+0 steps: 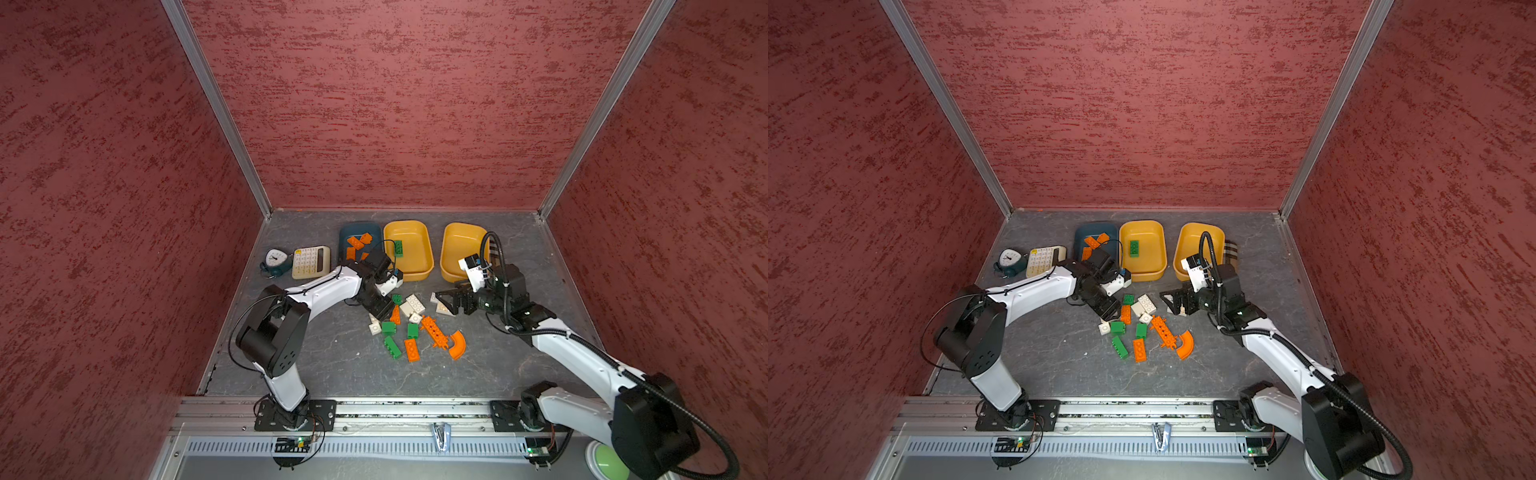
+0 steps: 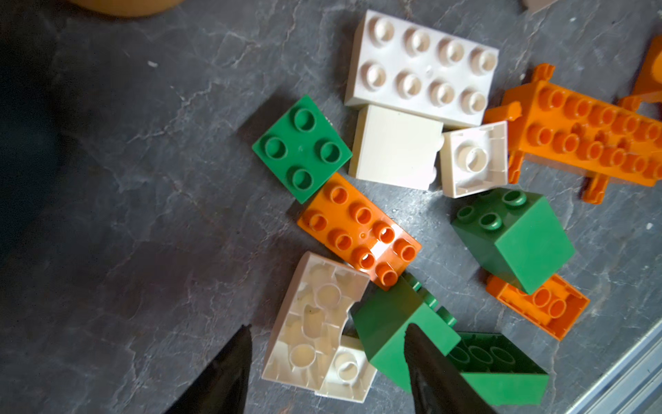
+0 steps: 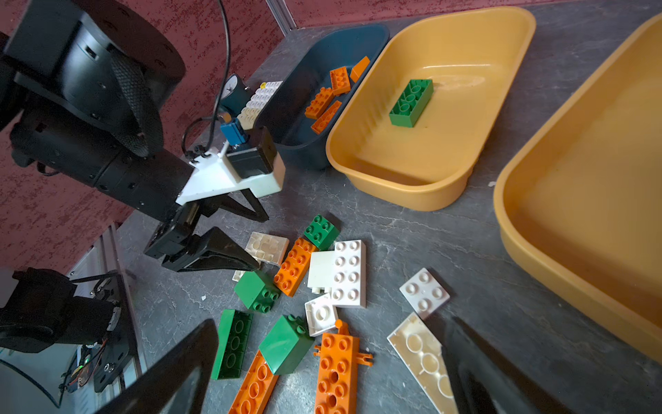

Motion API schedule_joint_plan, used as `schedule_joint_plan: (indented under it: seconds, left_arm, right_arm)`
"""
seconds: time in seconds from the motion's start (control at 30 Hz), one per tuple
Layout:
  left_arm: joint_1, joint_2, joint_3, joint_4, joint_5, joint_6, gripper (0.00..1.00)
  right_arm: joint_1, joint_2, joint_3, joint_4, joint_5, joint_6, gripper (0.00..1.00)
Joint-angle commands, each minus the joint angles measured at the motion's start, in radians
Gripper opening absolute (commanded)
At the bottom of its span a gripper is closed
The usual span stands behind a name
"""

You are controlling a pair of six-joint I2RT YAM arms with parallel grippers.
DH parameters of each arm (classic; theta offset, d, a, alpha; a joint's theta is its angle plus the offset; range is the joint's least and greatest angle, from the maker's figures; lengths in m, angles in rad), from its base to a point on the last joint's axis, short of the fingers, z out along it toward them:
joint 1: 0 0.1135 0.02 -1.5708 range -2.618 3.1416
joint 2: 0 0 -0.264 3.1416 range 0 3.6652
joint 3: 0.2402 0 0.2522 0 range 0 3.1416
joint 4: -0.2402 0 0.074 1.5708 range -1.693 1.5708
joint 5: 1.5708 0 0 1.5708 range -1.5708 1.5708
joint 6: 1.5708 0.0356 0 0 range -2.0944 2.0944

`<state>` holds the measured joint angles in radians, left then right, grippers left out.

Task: Sort the legos into containers by color
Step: Pick up the lego from the center of the table.

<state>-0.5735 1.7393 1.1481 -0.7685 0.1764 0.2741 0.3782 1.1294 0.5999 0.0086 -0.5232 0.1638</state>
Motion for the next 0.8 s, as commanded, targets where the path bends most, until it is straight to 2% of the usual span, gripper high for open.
schedule_joint_plan:
  seconds: [0.0,0.4,0.67,0.77]
  left_arm:
    - [-0.005,0.040,0.017,0.006,-0.045,0.030,0.67]
    - [-0.024,0.093,0.022,-0.001,-0.070,0.050,0.60]
    - [-0.025,0.101,0.035,-0.007,-0.099,0.049,0.39]
    - [-0.025,0.093,0.042,-0.016,-0.106,0.045,0.36]
  right_arm:
    - [0.007,-0.016,-0.013,0.005,-0.013,-0.016,0.99]
    - [0.007,-0.019,-0.029,0.020,-0.012,-0.012,0.99]
    - [0.007,-0.023,-0.037,0.028,-0.009,-0.012,0.99]
    - [0.007,-0.026,-0.038,0.024,-0.005,-0.014,0.99]
